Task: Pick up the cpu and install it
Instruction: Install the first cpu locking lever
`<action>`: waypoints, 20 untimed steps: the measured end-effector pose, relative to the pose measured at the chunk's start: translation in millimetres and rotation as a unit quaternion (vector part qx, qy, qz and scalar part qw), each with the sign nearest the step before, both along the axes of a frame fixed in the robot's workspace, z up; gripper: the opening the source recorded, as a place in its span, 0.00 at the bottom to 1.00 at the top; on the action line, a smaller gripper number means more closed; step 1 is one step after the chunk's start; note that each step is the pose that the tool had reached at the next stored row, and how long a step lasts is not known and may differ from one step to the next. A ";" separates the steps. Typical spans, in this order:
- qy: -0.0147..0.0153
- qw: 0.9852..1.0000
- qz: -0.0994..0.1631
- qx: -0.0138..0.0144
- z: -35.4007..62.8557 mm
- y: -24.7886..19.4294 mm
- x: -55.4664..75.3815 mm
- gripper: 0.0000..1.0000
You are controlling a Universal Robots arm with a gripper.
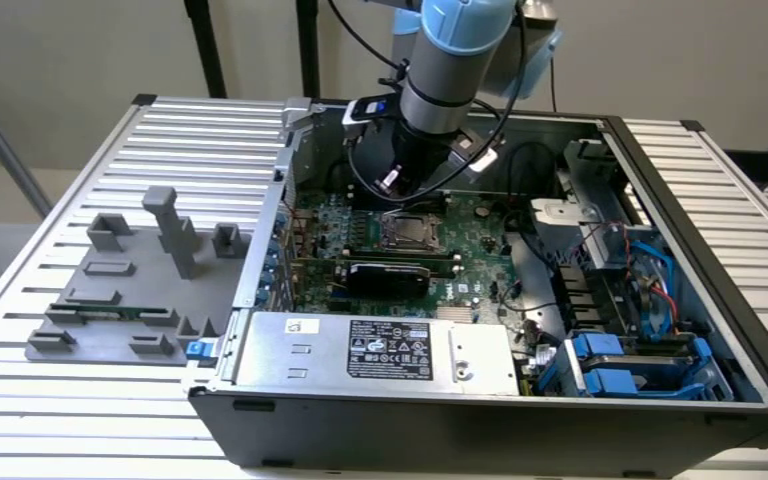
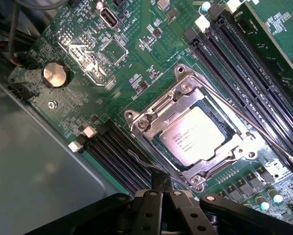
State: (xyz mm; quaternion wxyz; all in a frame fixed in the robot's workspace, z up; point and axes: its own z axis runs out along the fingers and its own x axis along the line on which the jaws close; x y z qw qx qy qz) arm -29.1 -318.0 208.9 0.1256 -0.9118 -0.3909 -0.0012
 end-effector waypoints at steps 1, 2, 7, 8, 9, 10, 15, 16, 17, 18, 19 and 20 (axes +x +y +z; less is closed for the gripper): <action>0.000 1.000 0.000 0.000 -0.2 0.0 0.0 0.11; 0.000 1.000 0.000 0.000 -0.5 0.0 0.0 0.11; 0.000 1.000 0.000 0.000 -1.8 0.0 1.0 0.11; 0.000 1.000 0.000 0.000 -2.1 0.0 1.7 0.11; 0.000 1.000 0.000 0.000 -2.5 0.0 2.5 0.11; 0.000 1.000 0.000 0.000 -2.7 0.0 3.4 0.11; 0.000 1.000 0.000 0.000 -3.9 0.0 7.8 0.11; 0.000 1.000 0.000 0.000 -4.0 0.0 8.4 0.11; 0.000 1.000 0.000 0.000 -4.2 0.0 9.1 0.11; 0.000 1.000 0.000 0.000 -4.5 0.0 9.6 0.11; 0.000 1.000 0.000 0.000 -4.7 0.0 10.3 0.11; 0.000 1.000 0.000 0.000 -4.9 0.0 10.9 0.11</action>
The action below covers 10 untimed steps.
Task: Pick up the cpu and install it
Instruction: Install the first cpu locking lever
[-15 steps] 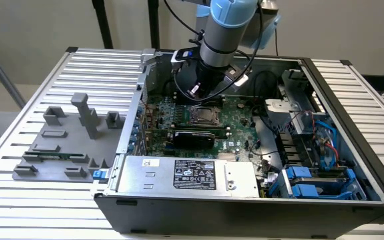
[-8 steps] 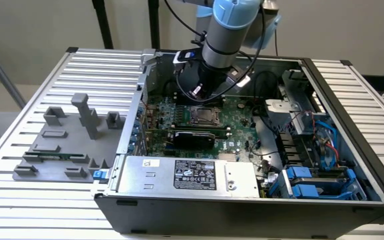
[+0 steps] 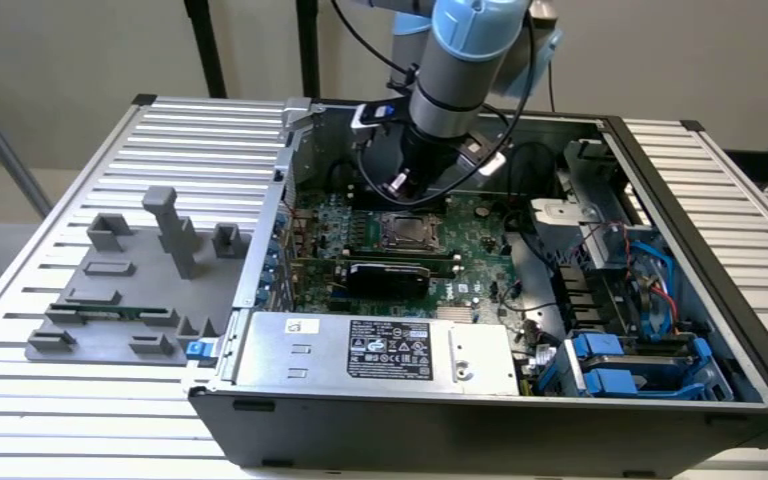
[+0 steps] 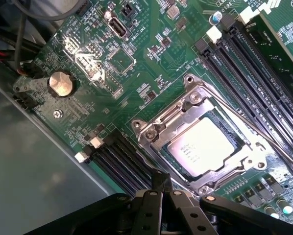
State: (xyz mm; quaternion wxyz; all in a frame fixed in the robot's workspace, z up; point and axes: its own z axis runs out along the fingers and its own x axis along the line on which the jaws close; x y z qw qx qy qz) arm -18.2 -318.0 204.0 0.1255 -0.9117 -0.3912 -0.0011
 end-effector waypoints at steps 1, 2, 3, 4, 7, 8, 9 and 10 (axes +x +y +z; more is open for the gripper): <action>0.000 1.000 0.000 0.000 -0.3 0.0 0.5 0.11; 0.000 1.000 0.000 0.000 -0.6 -0.1 1.0 0.11; 0.000 1.000 0.000 0.000 -0.9 -0.1 1.5 0.11; 0.000 1.000 0.000 0.000 -1.4 -0.1 1.9 0.11; 0.000 1.000 0.001 0.000 -2.7 -0.2 3.0 0.11; 0.000 1.000 0.001 0.000 -3.0 -0.3 3.3 0.11; 0.000 1.000 0.001 0.000 -3.4 -0.3 3.6 0.11; 0.000 1.000 0.001 0.000 -3.7 -0.3 3.9 0.11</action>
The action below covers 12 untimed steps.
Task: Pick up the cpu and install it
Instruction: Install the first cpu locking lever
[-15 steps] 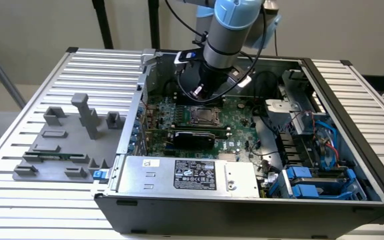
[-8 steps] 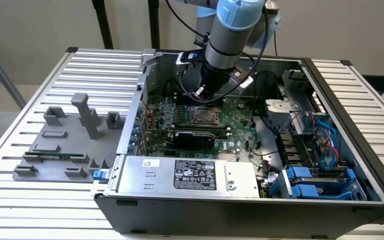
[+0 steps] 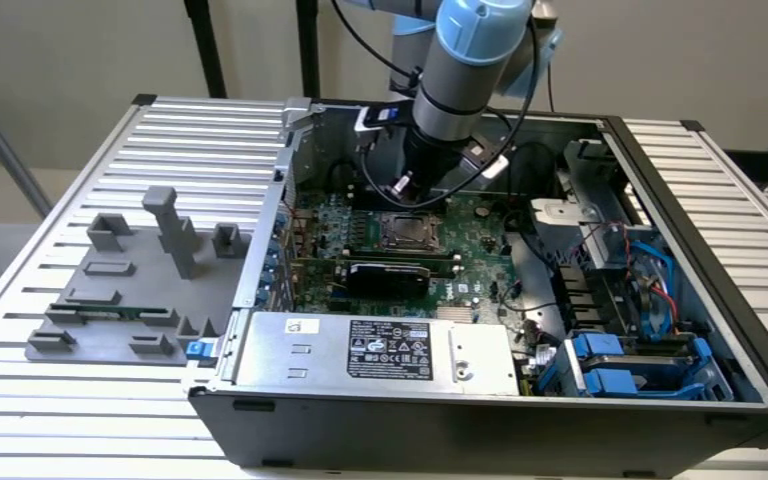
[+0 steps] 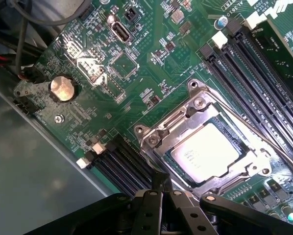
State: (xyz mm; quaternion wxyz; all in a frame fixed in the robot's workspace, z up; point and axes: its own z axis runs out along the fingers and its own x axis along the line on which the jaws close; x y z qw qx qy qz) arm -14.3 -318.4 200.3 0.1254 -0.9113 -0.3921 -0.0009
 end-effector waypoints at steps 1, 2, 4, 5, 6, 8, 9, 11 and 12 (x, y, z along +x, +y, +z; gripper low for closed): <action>0.000 1.000 0.000 0.000 -0.2 0.0 0.2 0.11; 0.000 1.000 0.000 0.000 -0.4 -0.1 0.3 0.11; 0.000 1.000 0.001 -0.001 -0.5 -0.3 0.4 0.11; 0.000 1.000 0.001 -0.002 -0.6 -0.5 0.4 0.11; 0.000 1.000 0.001 -0.002 -0.6 -0.6 0.4 0.11; 0.000 1.000 0.002 -0.002 -0.6 -0.9 0.4 0.11; 0.000 1.000 0.002 -0.003 -0.6 -1.0 0.4 0.11; 0.000 1.000 0.003 -0.003 -0.5 -1.2 0.4 0.11; 0.000 1.000 0.003 -0.003 -0.5 -1.2 0.4 0.11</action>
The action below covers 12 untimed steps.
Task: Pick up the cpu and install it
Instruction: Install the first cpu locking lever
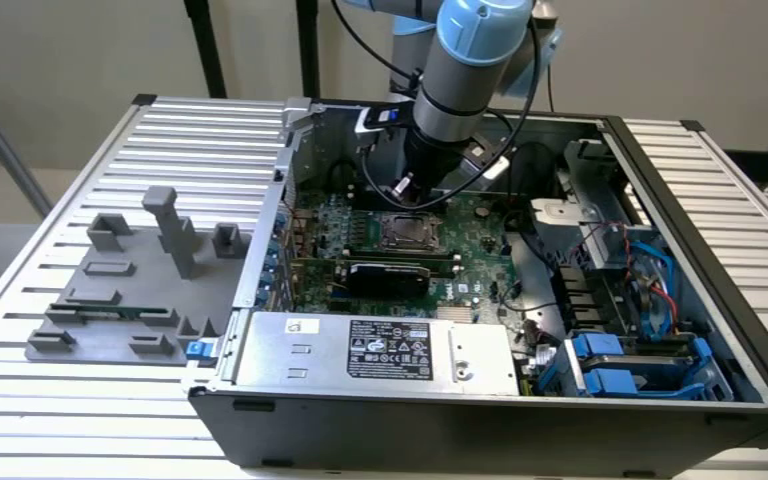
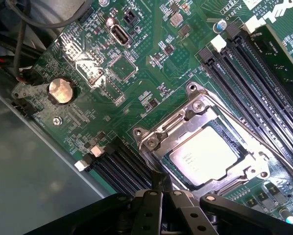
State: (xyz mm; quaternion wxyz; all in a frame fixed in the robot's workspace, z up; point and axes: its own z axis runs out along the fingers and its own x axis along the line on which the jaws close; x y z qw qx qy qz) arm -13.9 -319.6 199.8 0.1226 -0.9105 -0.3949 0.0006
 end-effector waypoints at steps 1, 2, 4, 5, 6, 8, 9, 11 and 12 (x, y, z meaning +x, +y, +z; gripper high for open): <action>0.000 1.000 0.000 0.000 0.0 0.0 0.0 0.11; 0.000 1.000 0.000 0.000 0.2 0.0 0.0 0.11; 0.000 1.000 0.001 0.000 1.0 0.0 -0.1 0.11; 0.000 1.000 0.001 0.000 1.3 0.1 -0.4 0.11; 0.000 1.000 0.001 0.000 1.4 0.1 -0.8 0.11; 0.000 1.000 0.001 0.000 1.7 0.2 -1.6 0.11; 0.000 1.000 0.001 0.000 1.8 0.5 -2.1 0.11; 0.000 1.000 0.001 0.000 1.9 1.6 -3.0 0.11; 0.000 1.000 0.001 0.000 1.9 2.4 -3.2 0.11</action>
